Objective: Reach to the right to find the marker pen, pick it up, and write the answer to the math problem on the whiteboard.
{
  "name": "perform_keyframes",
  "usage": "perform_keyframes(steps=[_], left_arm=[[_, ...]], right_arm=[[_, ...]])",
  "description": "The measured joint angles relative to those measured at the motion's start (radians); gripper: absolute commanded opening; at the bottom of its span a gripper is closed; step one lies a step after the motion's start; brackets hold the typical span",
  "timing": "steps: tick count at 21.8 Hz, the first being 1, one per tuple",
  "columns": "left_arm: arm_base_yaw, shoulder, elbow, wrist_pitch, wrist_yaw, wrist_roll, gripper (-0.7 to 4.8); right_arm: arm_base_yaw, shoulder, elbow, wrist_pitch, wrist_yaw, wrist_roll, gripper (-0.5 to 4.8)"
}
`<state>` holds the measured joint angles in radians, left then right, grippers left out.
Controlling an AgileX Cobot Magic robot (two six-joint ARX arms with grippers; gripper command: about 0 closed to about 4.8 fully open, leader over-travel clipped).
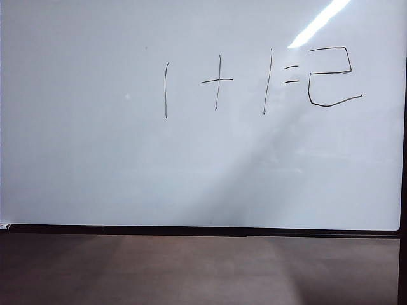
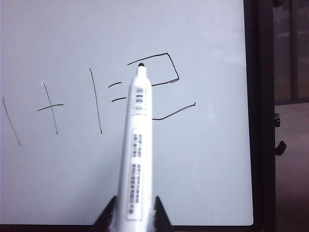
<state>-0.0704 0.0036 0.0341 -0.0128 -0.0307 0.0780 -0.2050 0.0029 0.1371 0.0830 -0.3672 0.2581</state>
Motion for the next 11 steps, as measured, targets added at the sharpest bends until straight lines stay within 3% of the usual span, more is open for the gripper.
perform_keyframes(steps=[11], left_arm=[[0.0,0.0,0.0,0.038,0.0,-0.001,-0.05]], right_arm=[[0.0,0.0,0.0,0.0,0.0,0.0,-0.05]])
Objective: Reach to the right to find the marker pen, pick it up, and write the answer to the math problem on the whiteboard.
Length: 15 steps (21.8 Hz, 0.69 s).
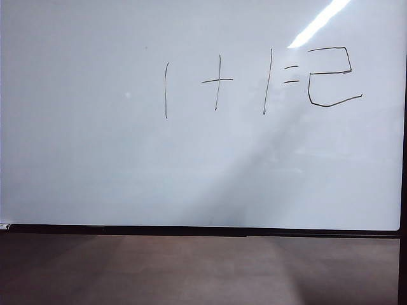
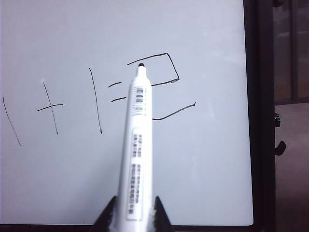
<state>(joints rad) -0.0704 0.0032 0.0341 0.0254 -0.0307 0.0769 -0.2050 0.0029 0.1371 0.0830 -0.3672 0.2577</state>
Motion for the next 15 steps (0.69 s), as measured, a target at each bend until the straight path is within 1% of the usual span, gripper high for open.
perform_keyframes(steps=[15], left_arm=[[0.0,0.0,0.0,0.006,0.0,-0.003,-0.05]], right_arm=[[0.0,0.0,0.0,0.0,0.0,0.0,-0.05]])
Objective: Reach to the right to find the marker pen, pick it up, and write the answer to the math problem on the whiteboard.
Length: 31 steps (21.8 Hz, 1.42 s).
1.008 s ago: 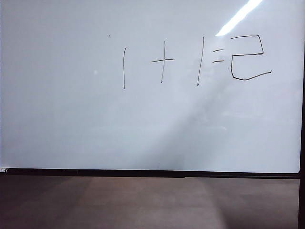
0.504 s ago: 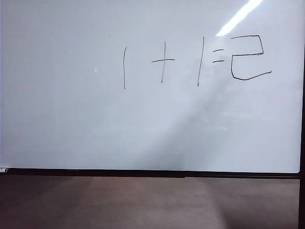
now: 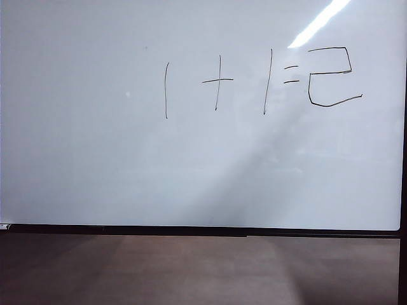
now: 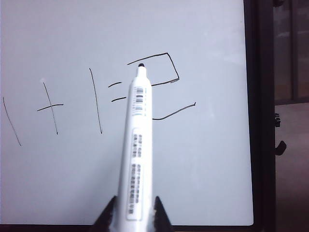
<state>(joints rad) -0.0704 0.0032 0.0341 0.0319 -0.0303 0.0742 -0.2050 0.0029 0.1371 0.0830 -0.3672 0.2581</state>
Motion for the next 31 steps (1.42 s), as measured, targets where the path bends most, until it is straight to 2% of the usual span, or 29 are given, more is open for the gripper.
perform_keyframes(steps=[13,15,19,23,31], left_arm=[[0.0,0.0,0.0,0.0,0.0,0.0,-0.05],[0.0,0.0,0.0,0.0,0.0,0.0,-0.05],[0.0,0.0,0.0,-0.001,0.0,0.0,-0.05],[0.0,0.0,0.0,-0.001,0.0,0.0,-0.05],[0.0,0.0,0.0,-0.002,0.0,0.0,-0.05]], right_arm=[[0.019,0.0,-0.018,-0.011,0.002,-0.016,-0.05],[0.056,0.0,-0.048,-0.017,0.051,-0.053,-0.05],[0.099,0.0,-0.099,-0.029,0.226,-0.074,-0.05],[0.152,0.002,-0.129,-0.053,0.336,-0.085,-0.05],[0.224,0.0,-0.129,-0.072,0.369,-0.169,-0.05]])
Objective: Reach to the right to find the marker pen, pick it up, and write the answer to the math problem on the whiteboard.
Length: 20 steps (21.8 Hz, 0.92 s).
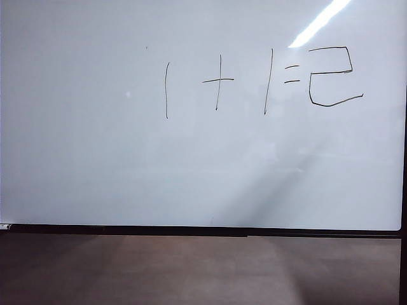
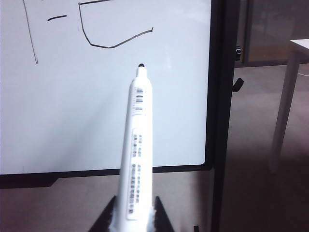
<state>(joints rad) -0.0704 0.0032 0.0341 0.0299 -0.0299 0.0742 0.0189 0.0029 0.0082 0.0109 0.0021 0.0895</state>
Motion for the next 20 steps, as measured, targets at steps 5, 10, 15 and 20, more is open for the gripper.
perform_keyframes(steps=[5,10,15,20], left_arm=[[0.0,0.0,0.0,0.0,0.0,0.0,-0.05],[0.0,0.0,0.0,0.0,0.0,0.0,-0.05],[0.0,0.0,0.0,0.0,0.0,0.0,-0.05],[0.0,0.0,0.0,0.0,0.0,0.0,-0.05]], right_arm=[[0.001,0.0,0.0,-0.001,0.002,-0.007,-0.05],[0.001,0.0,0.0,-0.001,0.002,-0.013,-0.05],[0.001,0.0,0.0,-0.001,0.002,-0.016,-0.05],[0.001,0.0,0.0,-0.001,0.002,-0.016,-0.05]])
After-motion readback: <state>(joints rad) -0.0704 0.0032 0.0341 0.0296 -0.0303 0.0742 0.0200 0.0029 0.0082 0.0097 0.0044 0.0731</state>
